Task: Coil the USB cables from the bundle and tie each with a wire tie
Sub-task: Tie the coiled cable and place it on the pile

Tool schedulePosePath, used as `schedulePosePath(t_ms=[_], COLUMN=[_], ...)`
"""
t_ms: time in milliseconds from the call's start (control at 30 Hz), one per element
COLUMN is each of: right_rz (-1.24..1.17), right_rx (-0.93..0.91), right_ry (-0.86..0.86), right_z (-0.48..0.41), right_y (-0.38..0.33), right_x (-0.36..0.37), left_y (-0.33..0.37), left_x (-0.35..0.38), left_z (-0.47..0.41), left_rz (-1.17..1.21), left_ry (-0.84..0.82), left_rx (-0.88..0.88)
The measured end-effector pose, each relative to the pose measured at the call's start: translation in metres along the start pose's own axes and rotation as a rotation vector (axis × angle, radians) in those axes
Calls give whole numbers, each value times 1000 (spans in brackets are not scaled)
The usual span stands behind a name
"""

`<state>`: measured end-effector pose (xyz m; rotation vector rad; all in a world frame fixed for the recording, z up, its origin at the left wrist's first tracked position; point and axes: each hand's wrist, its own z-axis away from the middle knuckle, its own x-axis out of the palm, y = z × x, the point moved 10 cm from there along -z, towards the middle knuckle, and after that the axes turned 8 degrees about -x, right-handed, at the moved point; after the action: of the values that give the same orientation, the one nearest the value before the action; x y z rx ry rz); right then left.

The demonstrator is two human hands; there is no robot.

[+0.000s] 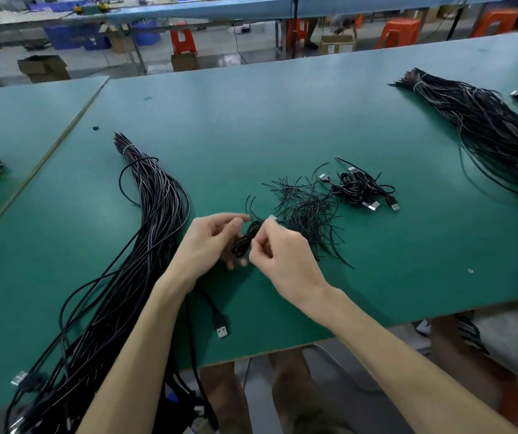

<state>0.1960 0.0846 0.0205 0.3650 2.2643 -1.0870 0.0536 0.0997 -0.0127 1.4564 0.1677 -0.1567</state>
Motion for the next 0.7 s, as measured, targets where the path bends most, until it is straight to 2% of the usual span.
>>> schedulePosePath(t_ms=[100, 167, 267, 500, 633, 700], right_rz=[-479, -723, -941, -774, -315, -100], right_rx=[326, 423, 471, 400, 194, 15], right_ry=[65, 67, 29, 73, 74, 61], right_z=[5, 6, 4, 4, 3, 0], right_y=[23, 25, 23, 23, 14, 0], right_x=[2, 8, 10, 0, -8, -10], left_y=[22, 33, 36, 33, 29, 26], left_x=[-2, 8, 16, 10, 8, 7], left_z=[6, 11, 14, 13, 13, 11], left_rz=[-44, -98, -1, 15, -99, -157], left_ry=[-3, -79, -111, -56, 15, 34], left_rx=[182, 269, 258, 233, 193, 162])
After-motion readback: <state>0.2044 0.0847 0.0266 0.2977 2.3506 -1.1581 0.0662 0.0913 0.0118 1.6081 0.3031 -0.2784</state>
